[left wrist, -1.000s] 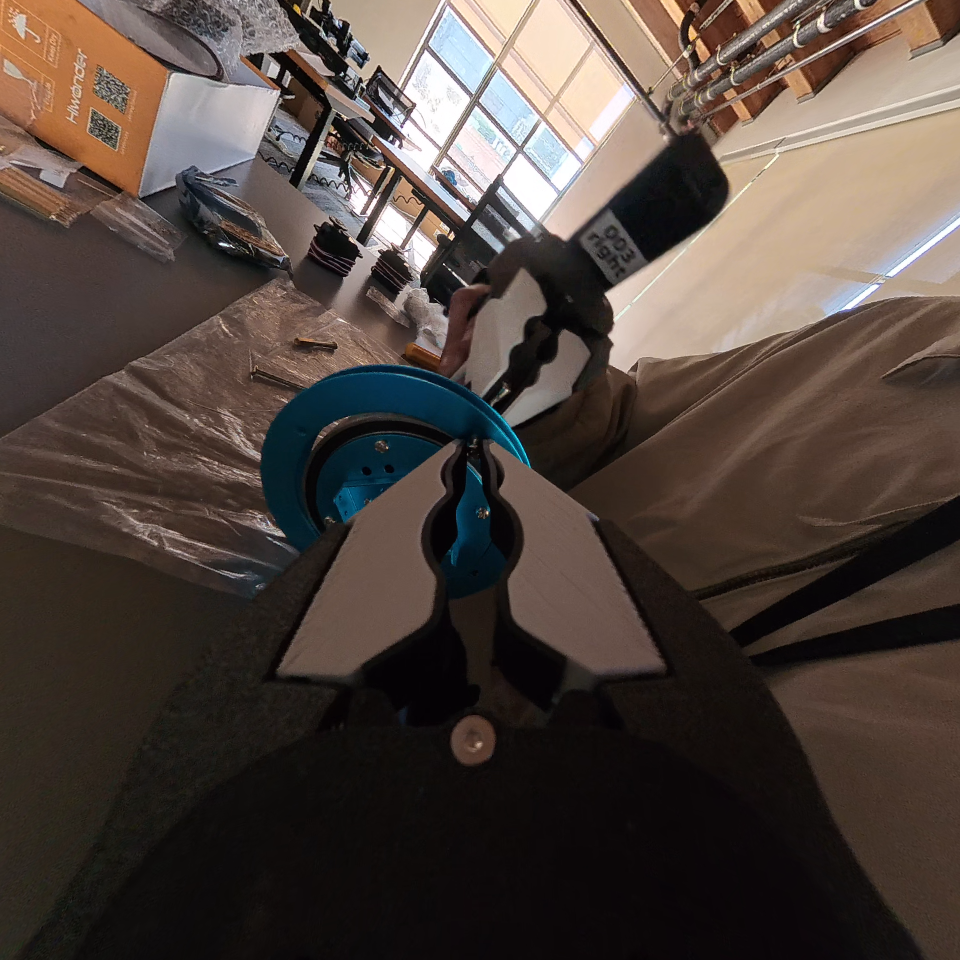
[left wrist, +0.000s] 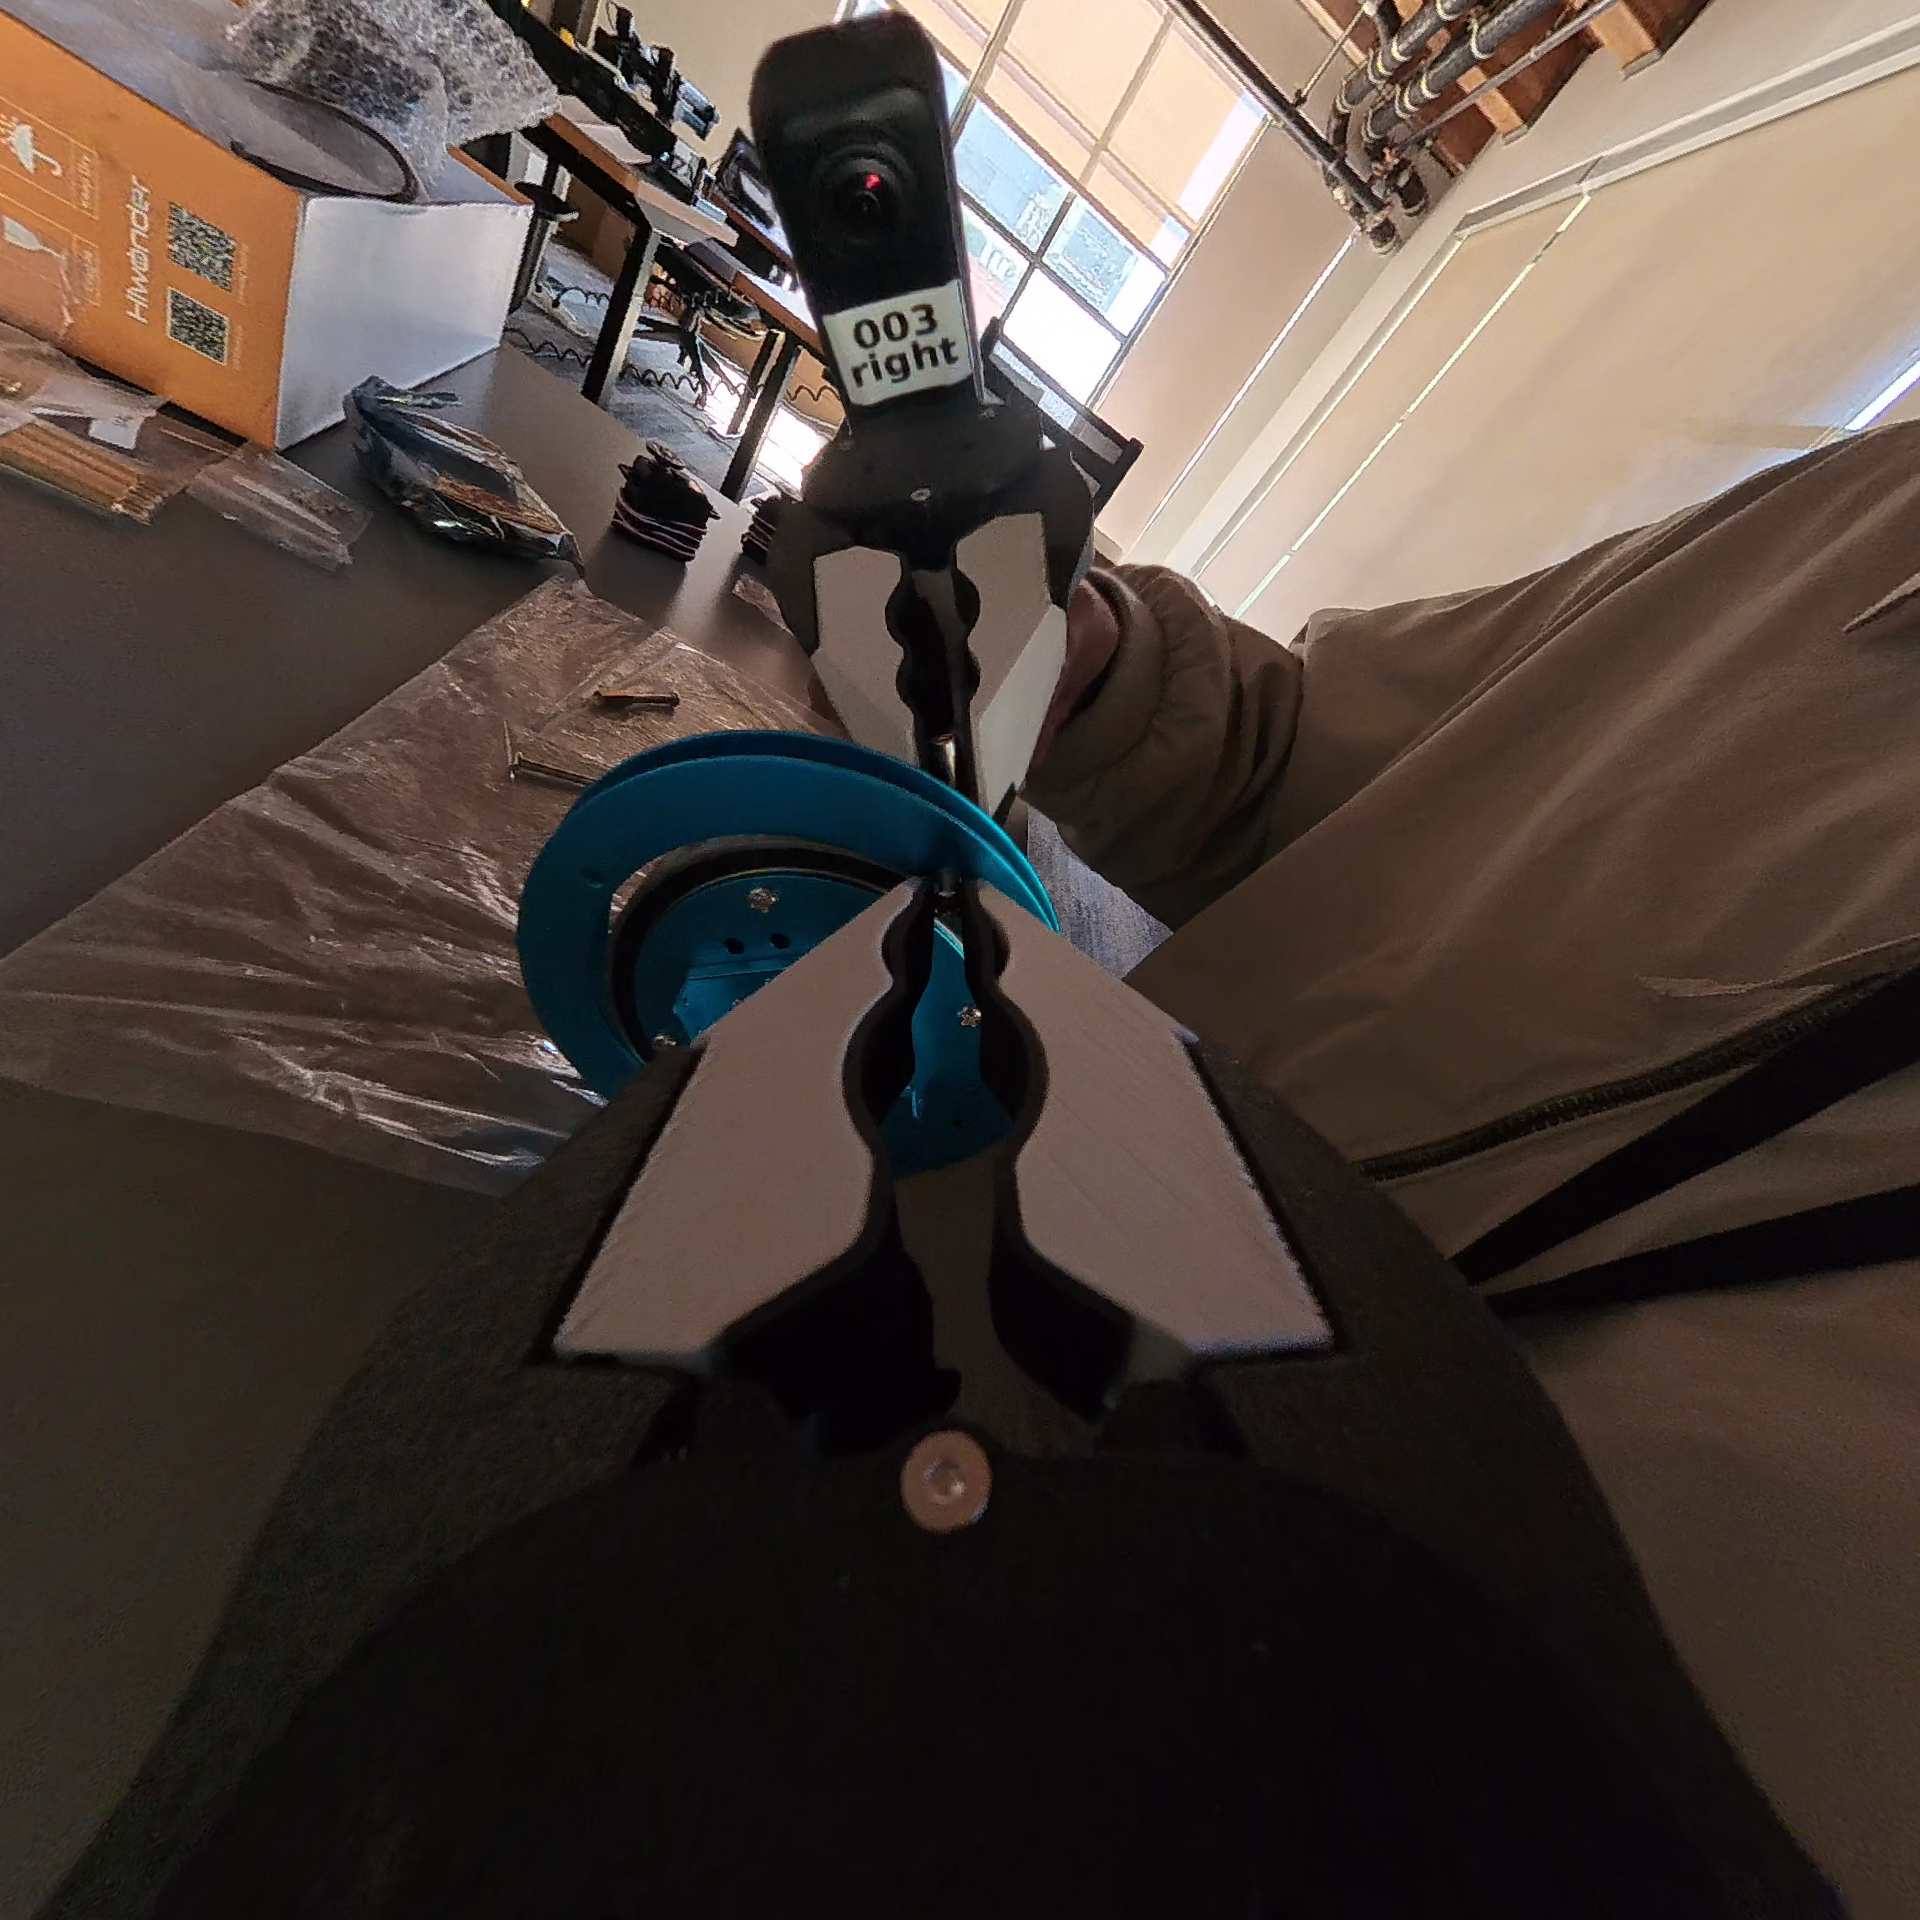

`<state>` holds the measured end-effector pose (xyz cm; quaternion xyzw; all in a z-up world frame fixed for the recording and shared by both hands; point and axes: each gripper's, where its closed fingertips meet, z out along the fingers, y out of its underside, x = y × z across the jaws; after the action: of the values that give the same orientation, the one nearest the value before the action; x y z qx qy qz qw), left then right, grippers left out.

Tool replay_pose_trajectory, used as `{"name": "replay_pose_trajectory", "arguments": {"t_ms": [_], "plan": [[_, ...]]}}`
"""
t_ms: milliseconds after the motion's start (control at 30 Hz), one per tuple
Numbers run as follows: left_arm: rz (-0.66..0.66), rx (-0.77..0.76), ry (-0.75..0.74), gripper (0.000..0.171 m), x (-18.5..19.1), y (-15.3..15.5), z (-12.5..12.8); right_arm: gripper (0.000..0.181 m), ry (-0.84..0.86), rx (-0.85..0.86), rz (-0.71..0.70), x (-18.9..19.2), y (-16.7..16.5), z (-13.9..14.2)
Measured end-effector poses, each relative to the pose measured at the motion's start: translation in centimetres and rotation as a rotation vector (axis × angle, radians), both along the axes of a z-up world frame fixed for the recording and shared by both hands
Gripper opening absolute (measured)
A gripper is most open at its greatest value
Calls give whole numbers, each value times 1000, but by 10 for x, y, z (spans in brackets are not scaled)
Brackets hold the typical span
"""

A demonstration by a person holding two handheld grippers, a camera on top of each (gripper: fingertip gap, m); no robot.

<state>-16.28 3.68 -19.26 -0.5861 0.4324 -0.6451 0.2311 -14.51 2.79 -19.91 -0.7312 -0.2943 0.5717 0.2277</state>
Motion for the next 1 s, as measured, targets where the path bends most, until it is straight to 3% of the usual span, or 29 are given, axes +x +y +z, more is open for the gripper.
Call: {"name": "replay_pose_trajectory", "arguments": {"t_ms": [133,367,567,800,1000], "plan": [[-5,-10,-14,3,-1,0,0,5,-27,120,-7,-1,0,-1],[0,19,-7,3,-1,-2,0,6,-361,661,-2,3,3,-16],[1,33,1,3,0,-4,0,6,-391,746,-18,2,0,-9],[3,-16,-16,3,-1,-1,0,6,-304,929,-83,6,3,5],[4,-22,-16,3,0,-2,0,6,-273,943,-86,5,3,2]]}}
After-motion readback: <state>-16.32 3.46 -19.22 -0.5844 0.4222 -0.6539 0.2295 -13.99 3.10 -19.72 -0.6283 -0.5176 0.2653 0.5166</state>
